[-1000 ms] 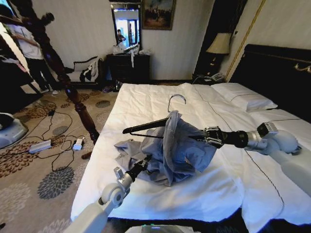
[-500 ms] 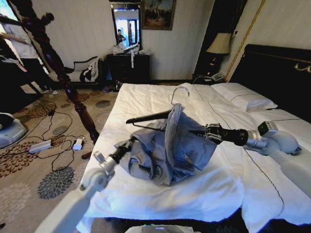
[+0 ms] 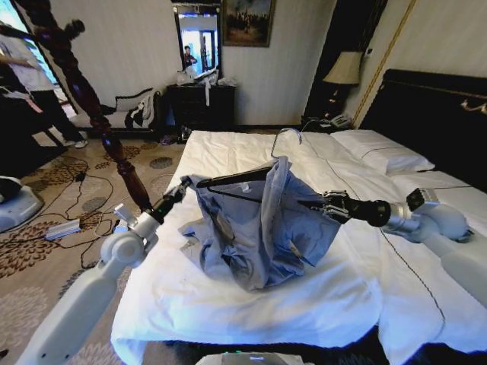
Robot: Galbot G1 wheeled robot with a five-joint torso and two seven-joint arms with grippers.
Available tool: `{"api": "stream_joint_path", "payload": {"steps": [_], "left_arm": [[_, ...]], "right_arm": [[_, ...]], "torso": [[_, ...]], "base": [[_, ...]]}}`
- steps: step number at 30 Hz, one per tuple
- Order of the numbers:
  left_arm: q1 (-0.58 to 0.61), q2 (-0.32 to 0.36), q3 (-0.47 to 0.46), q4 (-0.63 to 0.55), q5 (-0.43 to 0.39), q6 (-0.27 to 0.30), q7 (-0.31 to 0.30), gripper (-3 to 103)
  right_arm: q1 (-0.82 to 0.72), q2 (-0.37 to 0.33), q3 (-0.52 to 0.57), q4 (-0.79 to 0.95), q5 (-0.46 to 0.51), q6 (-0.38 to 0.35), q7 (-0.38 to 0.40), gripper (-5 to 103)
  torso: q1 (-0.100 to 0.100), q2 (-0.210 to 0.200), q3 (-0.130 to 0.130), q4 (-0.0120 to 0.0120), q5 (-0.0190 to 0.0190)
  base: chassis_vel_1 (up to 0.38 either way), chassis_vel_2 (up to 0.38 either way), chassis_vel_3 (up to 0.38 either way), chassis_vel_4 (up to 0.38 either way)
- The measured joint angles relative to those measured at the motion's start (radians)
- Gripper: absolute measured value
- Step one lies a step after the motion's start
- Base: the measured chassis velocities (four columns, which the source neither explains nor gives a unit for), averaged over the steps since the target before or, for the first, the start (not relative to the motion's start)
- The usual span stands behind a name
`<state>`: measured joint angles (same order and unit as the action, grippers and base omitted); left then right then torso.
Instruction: Pick up the clothes from the bed and hang them on the clothes hanger.
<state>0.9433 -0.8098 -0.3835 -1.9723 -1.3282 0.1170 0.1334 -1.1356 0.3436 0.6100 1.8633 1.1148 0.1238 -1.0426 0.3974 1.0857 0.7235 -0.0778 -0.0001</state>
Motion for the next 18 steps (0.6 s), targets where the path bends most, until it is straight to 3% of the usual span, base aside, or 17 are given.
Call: {"api": "stream_joint_path", "payload": {"steps": [9,18], "left_arm": [[-0.103,0.054,0.037,-0.001,-0.04,0.009,-0.011,0],[-0.142,0.062,0.069,-0.108,-0.092,0.027,-0.059,0]], "right_arm": [[-0.001,0.004,0.002,-0.007,-0.063,0.013,-0.011,18],[-0.018,0.03,-0.018,-0.017,-0.146,0.031,0.015,18]], "torso": [[0.0,0.0,0.0,0.0,0.0],[0.0,0.0,0.0,-0.0001,0.0002]], "base": [[0.0,0.0,0.0,0.0],[0.0,0.0,0.0,0.0]]}}
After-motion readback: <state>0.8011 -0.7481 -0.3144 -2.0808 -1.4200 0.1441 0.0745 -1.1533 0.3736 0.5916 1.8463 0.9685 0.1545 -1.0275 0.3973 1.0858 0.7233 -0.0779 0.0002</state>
